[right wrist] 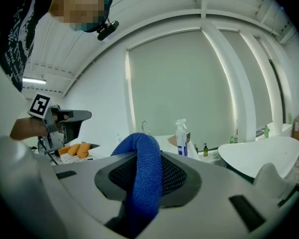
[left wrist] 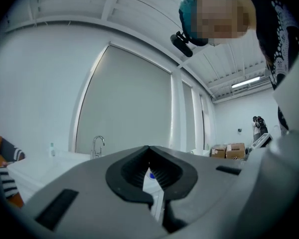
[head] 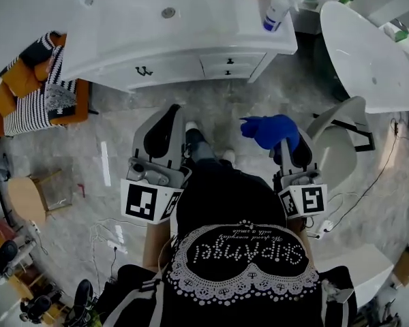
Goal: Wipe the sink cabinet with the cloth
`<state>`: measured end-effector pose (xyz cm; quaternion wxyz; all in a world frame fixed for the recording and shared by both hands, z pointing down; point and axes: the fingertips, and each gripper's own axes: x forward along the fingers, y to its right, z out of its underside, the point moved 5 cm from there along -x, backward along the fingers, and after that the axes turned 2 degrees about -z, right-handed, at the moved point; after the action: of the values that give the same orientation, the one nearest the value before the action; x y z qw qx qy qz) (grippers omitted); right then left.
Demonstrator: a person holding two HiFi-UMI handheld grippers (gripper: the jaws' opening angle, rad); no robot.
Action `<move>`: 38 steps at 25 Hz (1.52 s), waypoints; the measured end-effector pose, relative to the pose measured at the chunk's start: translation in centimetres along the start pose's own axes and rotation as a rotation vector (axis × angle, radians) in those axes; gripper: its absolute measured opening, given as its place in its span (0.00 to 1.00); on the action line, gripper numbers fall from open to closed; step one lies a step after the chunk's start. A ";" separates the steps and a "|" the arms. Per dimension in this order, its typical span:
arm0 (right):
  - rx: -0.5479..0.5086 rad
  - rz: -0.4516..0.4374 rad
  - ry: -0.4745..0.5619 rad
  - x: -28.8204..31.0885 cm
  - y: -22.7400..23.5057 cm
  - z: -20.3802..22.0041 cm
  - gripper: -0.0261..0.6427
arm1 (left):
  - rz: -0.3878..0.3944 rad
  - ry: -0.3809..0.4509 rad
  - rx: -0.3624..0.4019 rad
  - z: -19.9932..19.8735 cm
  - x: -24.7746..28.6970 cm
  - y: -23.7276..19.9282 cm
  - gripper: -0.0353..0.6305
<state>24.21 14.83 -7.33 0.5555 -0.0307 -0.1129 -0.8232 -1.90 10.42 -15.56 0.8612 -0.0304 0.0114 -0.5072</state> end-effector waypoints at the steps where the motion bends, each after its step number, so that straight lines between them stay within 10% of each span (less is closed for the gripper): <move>1: 0.003 -0.005 -0.004 -0.5 0.1 0.2 0.21 | -0.010 0.007 0.005 -0.1 -0.5 0.3 0.06; 38: 0.017 -0.063 -0.082 -1.4 -11.3 2.1 0.21 | -0.079 0.012 -0.073 0.1 -12.5 -6.6 0.06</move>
<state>14.13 20.57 -7.29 0.5242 -0.0562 -0.1437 -0.8375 -13.71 18.21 -15.21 0.8388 -0.0593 0.0339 -0.5401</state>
